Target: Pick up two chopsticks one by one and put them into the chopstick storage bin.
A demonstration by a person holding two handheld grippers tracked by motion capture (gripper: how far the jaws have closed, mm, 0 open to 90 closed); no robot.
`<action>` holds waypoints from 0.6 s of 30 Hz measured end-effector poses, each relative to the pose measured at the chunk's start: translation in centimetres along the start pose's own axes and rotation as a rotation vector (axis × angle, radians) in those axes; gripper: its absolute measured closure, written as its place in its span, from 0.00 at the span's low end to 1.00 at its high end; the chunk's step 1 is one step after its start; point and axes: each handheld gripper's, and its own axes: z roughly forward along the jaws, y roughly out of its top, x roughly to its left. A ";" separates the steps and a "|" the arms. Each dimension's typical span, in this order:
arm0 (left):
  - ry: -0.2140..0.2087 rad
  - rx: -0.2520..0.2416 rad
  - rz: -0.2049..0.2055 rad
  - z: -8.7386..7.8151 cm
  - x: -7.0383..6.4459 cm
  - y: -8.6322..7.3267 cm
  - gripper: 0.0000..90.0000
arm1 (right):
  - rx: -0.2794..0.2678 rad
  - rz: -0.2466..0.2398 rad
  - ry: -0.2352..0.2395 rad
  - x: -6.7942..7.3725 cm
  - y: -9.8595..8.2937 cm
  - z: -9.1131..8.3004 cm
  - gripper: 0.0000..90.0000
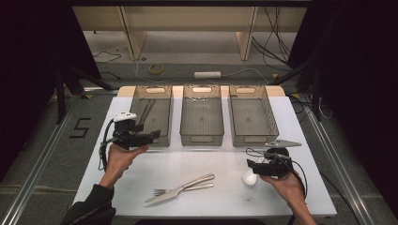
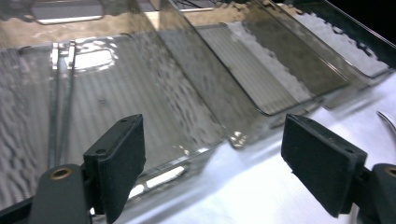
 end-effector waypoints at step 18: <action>-0.084 -0.012 0.068 -1.4 -3.3 -2.5 0.20 | 0.087 0.056 -0.042 -0.8 -0.1 1.5 0.29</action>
